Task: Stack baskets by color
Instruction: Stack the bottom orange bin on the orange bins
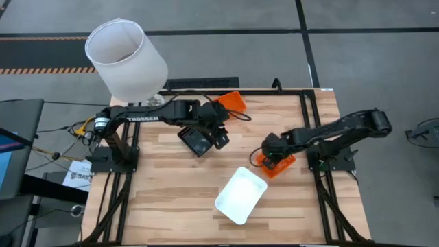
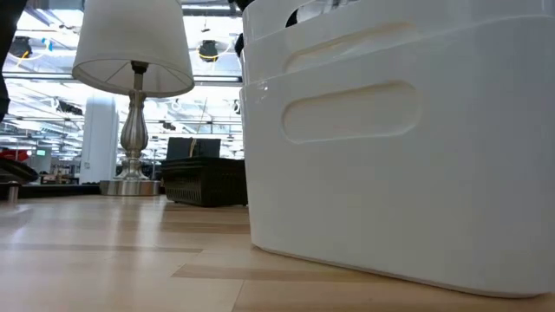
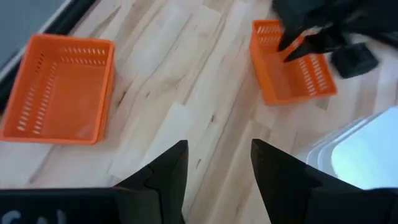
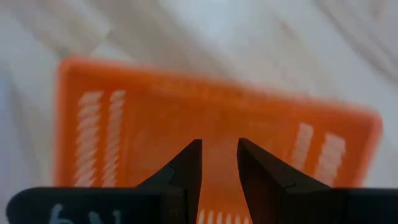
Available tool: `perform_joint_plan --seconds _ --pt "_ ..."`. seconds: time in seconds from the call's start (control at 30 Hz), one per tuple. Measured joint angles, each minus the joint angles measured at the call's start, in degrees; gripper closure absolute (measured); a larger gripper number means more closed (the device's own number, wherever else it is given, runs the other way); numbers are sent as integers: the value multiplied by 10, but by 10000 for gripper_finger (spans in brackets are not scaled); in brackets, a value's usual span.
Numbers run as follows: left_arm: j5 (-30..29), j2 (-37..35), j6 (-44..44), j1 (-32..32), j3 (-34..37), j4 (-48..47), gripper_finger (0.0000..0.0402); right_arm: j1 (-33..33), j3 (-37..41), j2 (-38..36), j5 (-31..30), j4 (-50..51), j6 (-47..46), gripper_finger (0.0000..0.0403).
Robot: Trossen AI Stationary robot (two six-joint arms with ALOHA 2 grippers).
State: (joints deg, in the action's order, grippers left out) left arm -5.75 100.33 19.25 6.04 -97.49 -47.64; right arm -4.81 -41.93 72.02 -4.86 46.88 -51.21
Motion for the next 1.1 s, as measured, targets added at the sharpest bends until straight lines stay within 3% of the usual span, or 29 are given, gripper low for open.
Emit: perform_joint_plan --seconds 0.2,0.4,0.53,0.67,0.83,0.93,1.1 --pt "-54 0 -9 -6 0 -15 237 47 -1 95 -38 -95 68 278" --pt "-62 0 5 0 0 -50 237 130 -41 143 -41 -196 176 278" --pt "-111 0 14 0 2 -57 237 181 -87 162 -41 -254 261 278" --pt "-125 0 16 3 10 -52 237 199 -139 152 -43 -202 286 278" --pt "-112 0 69 10 55 -25 237 178 -172 86 -53 -87 268 278" --pt "-110 0 106 11 97 46 237 151 -171 35 -93 -22 225 278" --pt "-112 1 153 10 180 251 237 98 -171 -34 -168 77 143 278"
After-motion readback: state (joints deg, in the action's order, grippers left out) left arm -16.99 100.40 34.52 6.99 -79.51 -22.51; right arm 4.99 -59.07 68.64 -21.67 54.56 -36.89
